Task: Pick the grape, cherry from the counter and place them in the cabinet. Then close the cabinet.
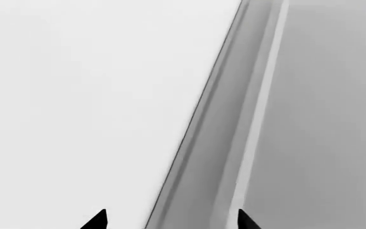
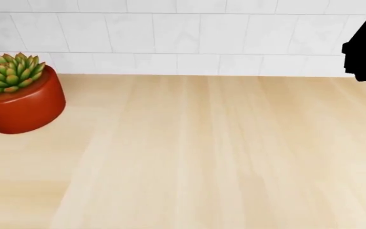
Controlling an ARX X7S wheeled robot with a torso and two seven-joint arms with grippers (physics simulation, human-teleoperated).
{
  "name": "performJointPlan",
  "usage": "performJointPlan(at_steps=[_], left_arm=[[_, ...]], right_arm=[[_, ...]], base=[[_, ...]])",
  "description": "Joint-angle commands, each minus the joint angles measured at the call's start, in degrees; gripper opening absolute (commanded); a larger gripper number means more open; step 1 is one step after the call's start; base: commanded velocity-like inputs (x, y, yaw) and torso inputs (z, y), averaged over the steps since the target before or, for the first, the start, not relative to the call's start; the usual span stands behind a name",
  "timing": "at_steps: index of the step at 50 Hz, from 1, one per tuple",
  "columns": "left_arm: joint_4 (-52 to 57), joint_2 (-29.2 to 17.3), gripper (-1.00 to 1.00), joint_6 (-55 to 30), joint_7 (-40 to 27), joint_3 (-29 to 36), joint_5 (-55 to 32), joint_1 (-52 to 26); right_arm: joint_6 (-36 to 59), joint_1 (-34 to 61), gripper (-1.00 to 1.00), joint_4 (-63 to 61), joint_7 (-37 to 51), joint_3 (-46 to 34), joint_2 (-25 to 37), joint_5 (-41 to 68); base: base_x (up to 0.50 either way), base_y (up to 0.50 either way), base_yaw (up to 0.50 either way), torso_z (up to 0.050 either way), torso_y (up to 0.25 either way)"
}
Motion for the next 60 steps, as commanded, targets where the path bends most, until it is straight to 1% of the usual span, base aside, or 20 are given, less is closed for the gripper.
performJointPlan(at_steps=[1, 8, 13, 17, 22, 25, 30, 37, 45, 49, 60], left_arm=[[-6.13, 8.26, 1.0, 4.88, 10.3, 2.75, -4.69, -0.85], [-10.48, 9.46, 1.0, 6.31, 12.24, 3.37, -3.63, -2.35], [-10.14, 9.95, 1.0, 5.72, 11.21, 2.11, -5.17, -2.49], [-11.72, 10.41, 1.0, 4.54, 7.61, -2.33, -9.84, -4.06], [-9.13, 11.22, 1.0, 3.54, -1.04, -8.44, -13.49, -4.39], [-8.65, 11.51, 1.0, 4.72, -3.64, -9.97, -16.35, -4.39], [-7.85, 11.76, 1.0, 5.36, -4.72, -9.28, -19.5, -4.39], [-4.67, 12.27, 1.0, 3.87, -6.2, -8.6, -23.22, -4.39], [2.42, 13.21, 1.0, 1.88, -9.63, -8.01, -28.6, -4.39], [2.26, 13.2, 1.0, 1.65, -9.16, -7.45, -27.67, -4.39], [-3.19, 14.7, 1.0, 0.68, -5.7, -6.89, -23.54, -4.38]], right_arm=[[-3.49, -6.24, 1.0, 1.27, 1.48, -10.85, 8.52, 0.02], [-3.99, -6.84, 1.0, 0.26, 2.57, -9.71, 10.16, 2.1], [-4.65, -7.22, 1.0, -0.23, 3.31, -9.68, 11.11, 2.77], [-5.43, -7.64, 1.0, -0.32, 3.56, -10.11, 11.62, 2.71], [-6.54, -8.01, 1.0, -0.41, 4.08, -10.67, 12.55, 2.88], [-6.93, -7.87, 1.0, 0.03, 4.01, -11.43, 12.45, 2.27], [-7.4, -7.5, 1.0, 1.23, 3.41, -13.05, 11.56, 0.32], [-7.85, -6.85, 1.0, 2.9, 2.54, -15.04, 10.15, -2.06], [-7.96, -6.14, 1.0, 3.36, 2.65, -15.59, 9.88, -2.21], [-8.28, -6.78, 1.0, 2.58, 3.1, -14.73, 10.74, -1.27], [-9.21, -8.5, 1.0, 0.29, 4.85, -12.36, 13.74, 1.92]], base=[[0.0, 0.0, 0.0, 0.0, 0.0], [0.0, 0.0, 0.0, 0.0, 0.0], [0.0, 0.0, 0.0, 0.0, 0.0], [0.0, -0.01, -0.02, 0.0, 0.0], [0.0, -0.01, -0.02, 0.0, 0.0], [0.0, 0.0, 0.0, 0.0, 0.0], [0.0, 0.0, 0.0, 0.0, 0.0], [0.0, 0.0, 0.0, 0.0, 0.0], [0.0, 0.0, 0.0, 0.0, 0.0], [0.0, 0.0, 0.0, 0.0, 0.0], [0.0, 0.0, 0.0, 0.0, 0.0]])
